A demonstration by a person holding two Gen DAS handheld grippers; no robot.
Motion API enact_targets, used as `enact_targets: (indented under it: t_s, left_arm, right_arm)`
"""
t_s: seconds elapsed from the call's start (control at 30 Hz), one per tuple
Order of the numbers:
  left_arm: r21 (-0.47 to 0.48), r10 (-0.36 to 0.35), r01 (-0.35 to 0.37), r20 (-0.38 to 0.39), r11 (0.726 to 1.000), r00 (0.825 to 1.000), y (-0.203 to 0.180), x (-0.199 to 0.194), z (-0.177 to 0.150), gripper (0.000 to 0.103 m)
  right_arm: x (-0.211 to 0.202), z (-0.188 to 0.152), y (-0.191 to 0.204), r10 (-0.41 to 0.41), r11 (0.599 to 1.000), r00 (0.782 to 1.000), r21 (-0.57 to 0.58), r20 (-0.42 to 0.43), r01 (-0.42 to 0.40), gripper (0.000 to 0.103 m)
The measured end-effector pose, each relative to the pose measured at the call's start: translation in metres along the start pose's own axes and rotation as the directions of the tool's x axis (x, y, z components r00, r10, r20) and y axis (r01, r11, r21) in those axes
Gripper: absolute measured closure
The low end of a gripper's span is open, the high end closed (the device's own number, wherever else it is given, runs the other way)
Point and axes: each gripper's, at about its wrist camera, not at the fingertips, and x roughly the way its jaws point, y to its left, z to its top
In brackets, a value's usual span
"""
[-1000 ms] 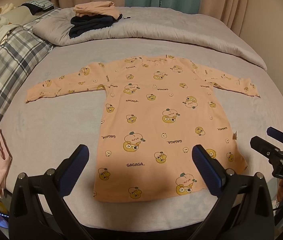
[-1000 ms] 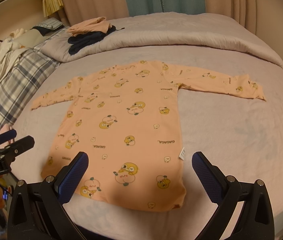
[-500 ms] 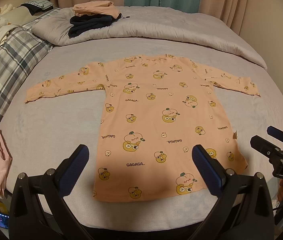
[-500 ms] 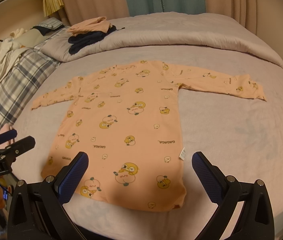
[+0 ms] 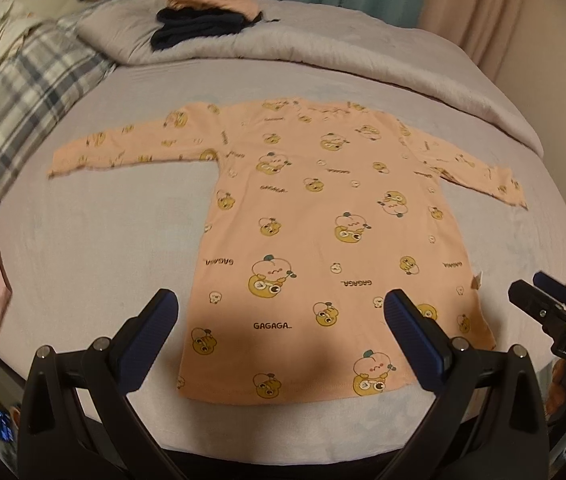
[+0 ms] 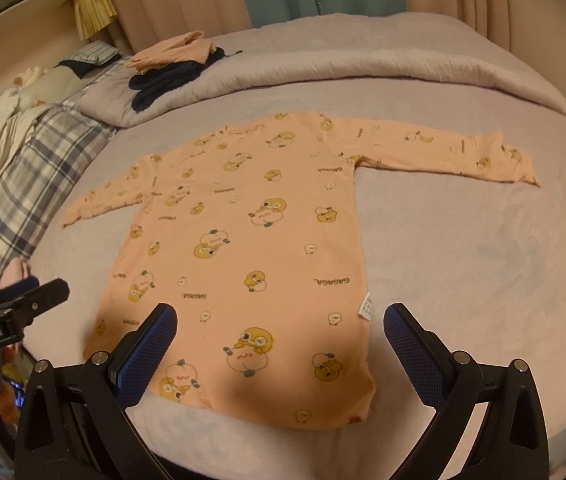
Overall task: Fold small clothes
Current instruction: 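Reach the right tool to a sleeve cuff and close on it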
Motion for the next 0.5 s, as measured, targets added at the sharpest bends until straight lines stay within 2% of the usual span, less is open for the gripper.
enact_targets:
  t_s: [0.2, 0.37, 0.5]
  left_arm:
    - [-0.071, -0.014, 0.011, -0.030, 0.997, 0.999, 0.013, 0.014, -0.001, 0.000]
    - [-0.114, -0.037, 0.033, -0.035, 0.993, 0.999, 0.022, 0.022, 0.005, 0.000]
    - [-0.170, -0.105, 0.095, -0.052, 0.981, 0.993, 0.027, 0.033, 0.013, 0.000]
  right_arm:
    - [0.013, 0.008, -0.014, 0.023, 0.999, 1.000, 0.039, -0.016, -0.023, 0.001]
    - [0.021, 0.016, -0.046, 0.044, 0.991, 0.999, 0.127, -0.015, -0.041, 0.001]
    - [0.025, 0.022, -0.076, 0.019, 0.977, 1.000, 0.215, -0.007, -0.017, 0.001]
